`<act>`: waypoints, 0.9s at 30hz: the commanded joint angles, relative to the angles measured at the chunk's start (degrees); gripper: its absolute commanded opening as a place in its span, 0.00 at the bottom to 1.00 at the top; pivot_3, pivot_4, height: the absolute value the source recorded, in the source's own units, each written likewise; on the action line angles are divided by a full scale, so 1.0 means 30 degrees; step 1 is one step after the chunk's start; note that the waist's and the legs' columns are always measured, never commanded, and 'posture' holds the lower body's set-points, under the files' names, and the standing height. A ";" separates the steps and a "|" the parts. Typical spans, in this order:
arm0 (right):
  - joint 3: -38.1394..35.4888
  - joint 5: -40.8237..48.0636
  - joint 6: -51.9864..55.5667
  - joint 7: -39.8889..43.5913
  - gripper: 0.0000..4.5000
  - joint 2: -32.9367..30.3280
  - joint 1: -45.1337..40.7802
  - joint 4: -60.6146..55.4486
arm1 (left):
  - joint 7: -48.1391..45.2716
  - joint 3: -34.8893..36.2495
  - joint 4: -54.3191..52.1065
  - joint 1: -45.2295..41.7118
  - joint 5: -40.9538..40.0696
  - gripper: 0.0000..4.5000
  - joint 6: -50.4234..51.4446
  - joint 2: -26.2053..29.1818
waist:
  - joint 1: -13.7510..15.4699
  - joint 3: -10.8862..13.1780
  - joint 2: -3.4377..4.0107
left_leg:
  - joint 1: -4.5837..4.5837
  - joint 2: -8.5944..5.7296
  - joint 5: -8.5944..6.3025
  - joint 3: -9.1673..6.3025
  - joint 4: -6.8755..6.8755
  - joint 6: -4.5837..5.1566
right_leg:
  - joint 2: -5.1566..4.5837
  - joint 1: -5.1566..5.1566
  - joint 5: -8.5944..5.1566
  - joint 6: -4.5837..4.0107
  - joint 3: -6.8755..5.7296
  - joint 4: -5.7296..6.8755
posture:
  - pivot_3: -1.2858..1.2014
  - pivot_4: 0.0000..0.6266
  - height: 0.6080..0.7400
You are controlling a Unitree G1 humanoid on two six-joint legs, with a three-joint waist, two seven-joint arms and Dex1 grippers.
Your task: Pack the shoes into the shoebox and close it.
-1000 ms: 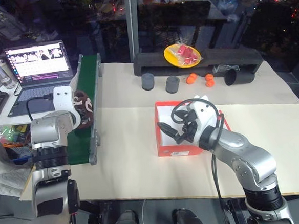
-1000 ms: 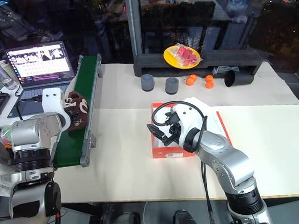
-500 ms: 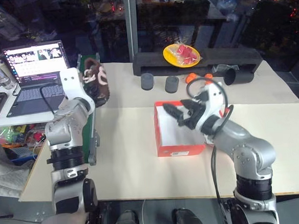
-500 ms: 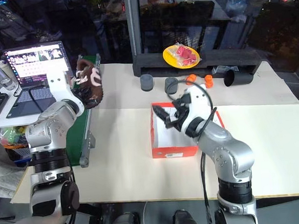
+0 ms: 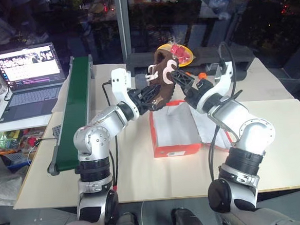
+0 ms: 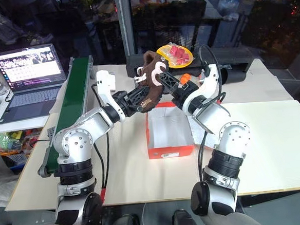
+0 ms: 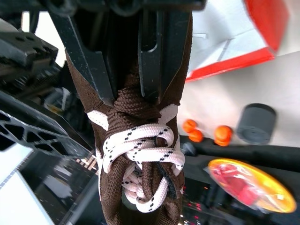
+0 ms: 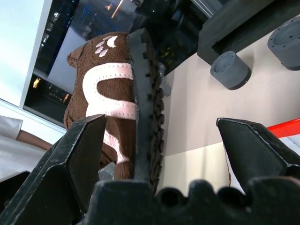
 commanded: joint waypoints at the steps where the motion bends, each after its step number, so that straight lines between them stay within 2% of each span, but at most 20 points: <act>1: 0.0630 0.0912 -0.0046 -0.0600 1.00 -0.0321 -0.0261 -0.0490 | -0.0713 -0.0754 -0.0464 -0.0692 -0.0242 0.04 -0.0640 0.0213 | 0.0011 0.0001 0.0001 | -0.0003 -0.0001 0.0000 -0.0001 0.0000 0.0000 | 0.0000 -0.0001 -0.0001 0.0000 0.0000 -0.0004 | 0.52 0.24 1.00; 5: 0.0926 0.1388 -0.0525 -0.1046 1.00 -0.0342 0.0042 -0.0500 | -0.0651 -0.1060 -0.0233 -0.0742 -0.0108 0.04 -0.0897 0.0247 | 0.0065 0.0001 0.0001 | -0.0009 -0.0002 0.0000 -0.0003 -0.0001 0.0000 | -0.0002 0.0001 -0.0002 0.0002 -0.0001 -0.0025 | 0.52 0.24 1.00; 6: 0.0943 0.1397 -0.0733 -0.1205 0.88 -0.0307 0.0089 -0.0573 | -0.0603 -0.1099 -0.0116 -0.0779 -0.0025 0.03 -0.0974 0.0294 | 0.0076 0.0001 0.0001 | -0.0010 -0.0002 0.0000 -0.0004 -0.0001 0.0000 | -0.0002 0.0001 -0.0002 0.0002 -0.0002 -0.0027 | 0.52 0.24 1.00; 7: 0.0948 0.1409 -0.0926 -0.1321 0.85 -0.0269 0.0128 -0.0649 | -0.0549 -0.1104 0.0006 -0.0816 0.0046 0.03 -0.1063 0.0332 | 0.0083 0.0001 0.0002 | -0.0013 -0.0002 0.0000 -0.0005 -0.0001 0.0000 | -0.0002 0.0001 -0.0002 0.0002 -0.0003 -0.0029 | 0.52 0.24 1.00; 12: 0.1205 0.1841 -0.1381 -0.1775 0.47 -0.0480 0.0321 -0.0761 | -0.0619 -0.1385 0.0068 -0.0788 0.0254 0.03 -0.1450 0.0510 | 0.0091 0.0002 0.0003 | -0.0017 0.0000 -0.0001 -0.0006 -0.0003 0.0000 | -0.0002 0.0001 -0.0002 0.0003 -0.0005 -0.0048 | 0.52 0.24 1.00; 14: 0.1333 0.1975 -0.1517 -0.1893 0.33 -0.0592 0.0367 -0.0758 | -0.0696 -0.1535 0.0041 -0.0685 0.0316 0.24 -0.1612 0.0562 | 0.0097 0.0002 0.0003 | -0.0022 0.0001 -0.0001 -0.0006 -0.0005 0.0001 | -0.0002 0.0001 -0.0002 0.0002 -0.0006 -0.0058 | 0.52 0.24 1.00; 16: 0.1407 0.2111 -0.1668 -0.2018 0.18 -0.0664 0.0383 -0.0759 | -0.0895 -0.1684 -0.0031 -0.0555 0.0347 0.39 -0.1820 0.0613 | 0.0090 0.0002 0.0003 | -0.0024 0.0002 0.0000 -0.0007 -0.0006 0.0000 | -0.0002 0.0001 -0.0002 0.0002 -0.0006 -0.0063 | 0.52 0.24 1.00; 18: 0.1461 0.2234 -0.1873 -0.2103 0.09 -0.0680 0.0382 -0.0792 | -0.1005 -0.1851 -0.0101 -0.0503 0.0426 0.56 -0.1949 0.0714 | 0.0095 0.0002 0.0003 | -0.0024 0.0003 -0.0001 -0.0007 -0.0008 0.0001 | -0.0002 0.0001 -0.0002 0.0002 -0.0007 -0.0064 | 0.52 0.24 1.00; 20: 0.1520 0.2184 -0.2164 -0.2222 0.08 -0.0718 0.0392 -0.0878 | -0.1149 -0.2039 -0.0189 -0.0457 0.0429 0.70 -0.1826 0.0886 | 0.0096 0.0002 0.0003 | -0.0026 0.0003 0.0000 -0.0007 -0.0009 0.0000 | -0.0002 0.0001 -0.0002 0.0002 -0.0007 -0.0068 | 0.52 0.24 1.00; 24: 0.1598 0.1126 -0.2547 -0.2901 0.08 -0.1299 0.0445 -0.0877 | -0.1810 -0.2388 -0.0386 -0.0005 0.0468 0.70 -0.1718 0.1525 | 0.0080 0.0003 0.0004 | -0.0026 0.0005 -0.0001 -0.0007 -0.0011 0.0001 | 0.0000 0.0000 -0.0002 0.0002 -0.0006 -0.0073 | 0.52 0.24 1.00; 27: 0.1880 -0.0430 -0.2162 -0.3392 0.08 -0.2825 0.0667 -0.0347 | -0.2478 -0.2730 -0.0233 0.0605 0.0985 0.70 -0.1810 0.2717 | 0.0103 0.0004 0.0007 | -0.0027 0.0003 -0.0001 -0.0006 -0.0013 0.0001 | -0.0002 0.0002 -0.0002 0.0002 -0.0007 -0.0078 | 0.52 0.24 1.00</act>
